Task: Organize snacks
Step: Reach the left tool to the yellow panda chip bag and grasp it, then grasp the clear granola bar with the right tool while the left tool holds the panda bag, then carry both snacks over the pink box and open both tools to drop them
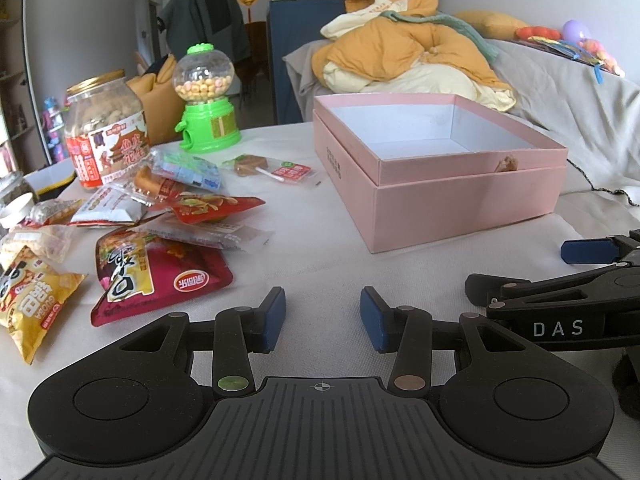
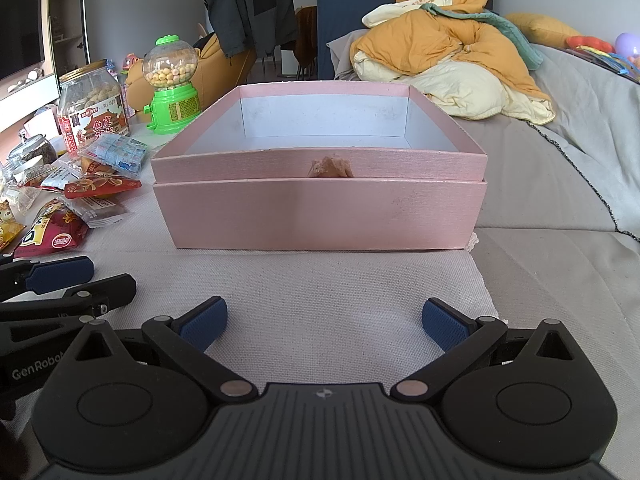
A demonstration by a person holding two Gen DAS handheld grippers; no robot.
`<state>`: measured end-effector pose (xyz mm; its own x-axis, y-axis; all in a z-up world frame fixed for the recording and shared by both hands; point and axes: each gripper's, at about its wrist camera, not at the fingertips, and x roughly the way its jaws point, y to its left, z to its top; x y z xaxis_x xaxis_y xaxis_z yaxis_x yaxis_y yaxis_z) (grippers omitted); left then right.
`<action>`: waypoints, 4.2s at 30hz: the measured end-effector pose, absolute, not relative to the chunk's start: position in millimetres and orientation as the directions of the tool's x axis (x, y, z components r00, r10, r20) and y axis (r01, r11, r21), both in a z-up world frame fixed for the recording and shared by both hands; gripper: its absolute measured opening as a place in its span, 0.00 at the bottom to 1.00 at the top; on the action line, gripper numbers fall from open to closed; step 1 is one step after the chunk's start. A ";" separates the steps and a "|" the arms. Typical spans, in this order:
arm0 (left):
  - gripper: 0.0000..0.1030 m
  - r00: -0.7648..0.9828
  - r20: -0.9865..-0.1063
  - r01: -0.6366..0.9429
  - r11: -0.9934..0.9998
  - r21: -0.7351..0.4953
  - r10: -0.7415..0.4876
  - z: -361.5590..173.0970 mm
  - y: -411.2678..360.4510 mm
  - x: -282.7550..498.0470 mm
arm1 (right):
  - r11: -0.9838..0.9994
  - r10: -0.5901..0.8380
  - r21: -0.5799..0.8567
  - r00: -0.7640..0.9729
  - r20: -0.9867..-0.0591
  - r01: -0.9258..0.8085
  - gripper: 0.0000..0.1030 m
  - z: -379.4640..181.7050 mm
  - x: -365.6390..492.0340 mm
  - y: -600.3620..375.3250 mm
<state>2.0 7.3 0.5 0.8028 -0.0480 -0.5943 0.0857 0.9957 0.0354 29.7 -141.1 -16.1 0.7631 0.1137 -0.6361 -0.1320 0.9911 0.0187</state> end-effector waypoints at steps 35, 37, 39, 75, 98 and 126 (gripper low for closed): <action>0.48 0.707 -0.707 -0.323 0.876 -0.358 -0.028 26.5 243.4 34.6 | 0.994 0.046 -0.025 0.631 -0.774 -0.103 1.00 -0.6 59.9 -115.2; 0.53 0.708 -0.706 -0.307 0.901 -0.307 0.001 24.9 233.2 44.8 | 0.979 0.103 -0.030 0.620 -0.778 -0.200 0.98 3.2 54.5 -102.8; 0.54 0.713 -0.701 -0.310 0.910 -0.276 0.031 24.6 228.4 52.0 | 0.960 0.166 -0.010 0.603 -0.780 -0.278 0.97 5.0 47.4 -90.1; 0.30 0.815 -0.555 -0.123 0.887 -0.446 -0.167 15.2 315.1 -70.8 | 0.742 0.489 0.056 0.481 -0.728 -0.668 0.96 52.9 158.6 223.3; 0.46 0.781 -0.605 -0.022 0.961 -0.275 -0.156 9.6 253.7 -38.0 | 0.645 0.498 0.022 0.399 -0.770 -0.764 0.38 57.9 151.9 201.6; 0.30 0.800 -0.553 0.085 0.956 -0.280 -0.233 64.6 184.8 -56.6 | 0.726 0.484 0.068 0.438 -0.757 -0.684 0.27 102.0 55.4 13.6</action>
<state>-56.6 184.8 64.6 0.8003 -0.2330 -0.5526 0.0849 0.9562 -0.2802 55.4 13.6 102.0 0.4381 0.4840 -0.7575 -0.6839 0.7263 0.0685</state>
